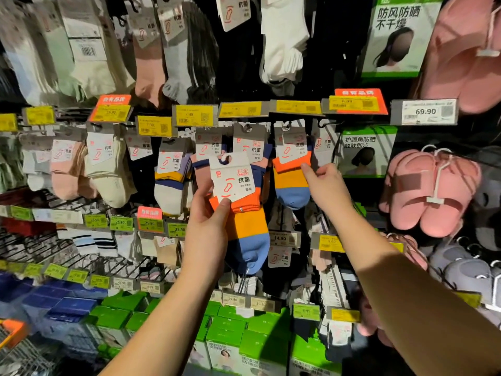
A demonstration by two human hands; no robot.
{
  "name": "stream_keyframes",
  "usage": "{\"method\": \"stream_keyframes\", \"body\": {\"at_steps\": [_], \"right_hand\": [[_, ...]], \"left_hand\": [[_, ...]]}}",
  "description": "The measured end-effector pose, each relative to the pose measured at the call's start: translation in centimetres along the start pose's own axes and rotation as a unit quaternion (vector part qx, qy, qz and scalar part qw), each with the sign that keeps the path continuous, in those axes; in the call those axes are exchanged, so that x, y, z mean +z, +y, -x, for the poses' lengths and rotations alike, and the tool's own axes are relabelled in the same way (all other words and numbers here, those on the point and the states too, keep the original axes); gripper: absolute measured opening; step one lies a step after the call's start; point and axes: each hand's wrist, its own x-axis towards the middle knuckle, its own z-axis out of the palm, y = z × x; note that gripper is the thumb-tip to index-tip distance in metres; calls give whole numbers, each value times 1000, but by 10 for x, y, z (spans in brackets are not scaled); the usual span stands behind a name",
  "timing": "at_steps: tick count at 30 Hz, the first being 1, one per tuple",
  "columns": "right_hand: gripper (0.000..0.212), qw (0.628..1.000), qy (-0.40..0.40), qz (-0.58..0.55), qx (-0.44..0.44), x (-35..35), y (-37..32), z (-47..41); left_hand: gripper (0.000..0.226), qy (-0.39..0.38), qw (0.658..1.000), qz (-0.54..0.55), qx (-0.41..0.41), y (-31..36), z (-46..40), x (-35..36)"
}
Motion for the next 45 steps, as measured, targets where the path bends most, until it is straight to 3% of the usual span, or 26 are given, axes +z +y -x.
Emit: {"method": "stream_keyframes", "body": {"at_steps": [4,8,10,14,18,20,28,36,42,45], "right_hand": [[33,989,-70,-122,-36,4,3,50],[30,952,-137,-273,-24,15,8,86],[32,941,-169,-291,-26,16,7,93],[14,939,-166,-296,-51,9,-3,95],[6,949,-132,-278,-72,1,-12,80],[5,947,-122,-292,-61,-3,-19,66],[8,935,-100,-338,-20,-8,-30,11],[6,954,-101,-282,-11,-7,-32,-13],[13,968,-78,-240,0,-4,-28,-19],[38,983,-61,-170,14,-3,-31,-23]], "left_hand": [[39,-15,1000,18,-12,-6,-2,7],[39,-48,998,24,-35,-12,-4,18],[39,-65,997,15,-36,-13,-6,23],[31,-110,993,-26,-29,-13,-8,32],[12,-102,987,-115,-39,-10,-17,41],[22,-105,982,-141,-63,-6,-24,47],[13,-143,981,-97,-93,9,-57,76],[8,-140,979,-88,-120,7,-65,81],[6,-144,976,-83,-140,0,-62,83],[17,-143,973,-99,-155,-1,-64,84]]}}
